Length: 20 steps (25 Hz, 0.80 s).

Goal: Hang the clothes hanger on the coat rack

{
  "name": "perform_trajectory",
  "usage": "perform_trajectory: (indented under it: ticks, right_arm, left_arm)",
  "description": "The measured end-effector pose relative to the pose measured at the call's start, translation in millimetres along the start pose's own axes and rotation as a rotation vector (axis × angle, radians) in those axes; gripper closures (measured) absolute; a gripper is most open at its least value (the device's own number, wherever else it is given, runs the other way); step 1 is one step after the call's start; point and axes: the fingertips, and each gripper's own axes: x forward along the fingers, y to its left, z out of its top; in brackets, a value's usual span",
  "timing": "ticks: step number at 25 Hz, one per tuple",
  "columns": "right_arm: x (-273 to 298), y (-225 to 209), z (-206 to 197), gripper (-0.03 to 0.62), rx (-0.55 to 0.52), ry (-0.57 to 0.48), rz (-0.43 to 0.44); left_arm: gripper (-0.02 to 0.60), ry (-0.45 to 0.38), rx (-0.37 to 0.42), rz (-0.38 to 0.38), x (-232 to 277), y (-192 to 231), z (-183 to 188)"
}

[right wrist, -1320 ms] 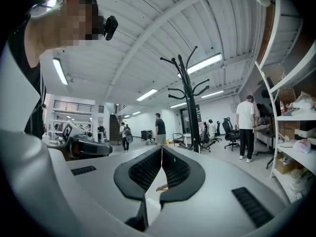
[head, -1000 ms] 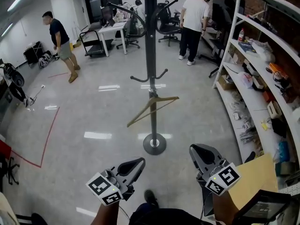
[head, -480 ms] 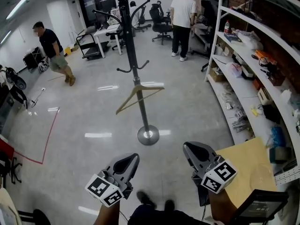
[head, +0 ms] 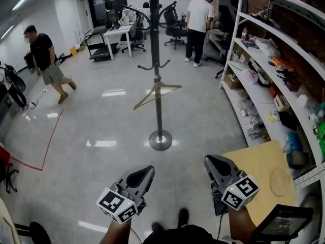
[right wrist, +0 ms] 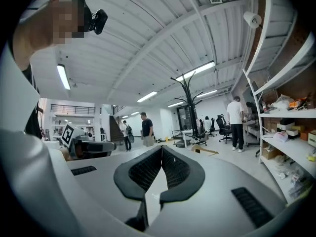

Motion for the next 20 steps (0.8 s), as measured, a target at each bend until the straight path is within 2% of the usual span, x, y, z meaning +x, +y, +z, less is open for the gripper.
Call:
perform_trajectory:
  ticks: [3, 11, 20]
  right_arm:
    - [-6, 24, -8, 0.586, -0.008, 0.006, -0.017]
    - [-32, 53, -12, 0.586, -0.014, 0.022, -0.01]
    - [-92, 42, -6, 0.588, -0.008, -0.017, 0.056]
  left_arm:
    - [0.583, 0.027, 0.034, 0.01, -22, -2, -14]
    - [0.583, 0.045, 0.013, 0.034, -53, -28, -26]
    - [0.583, 0.005, -0.015, 0.174, -61, -89, -21]
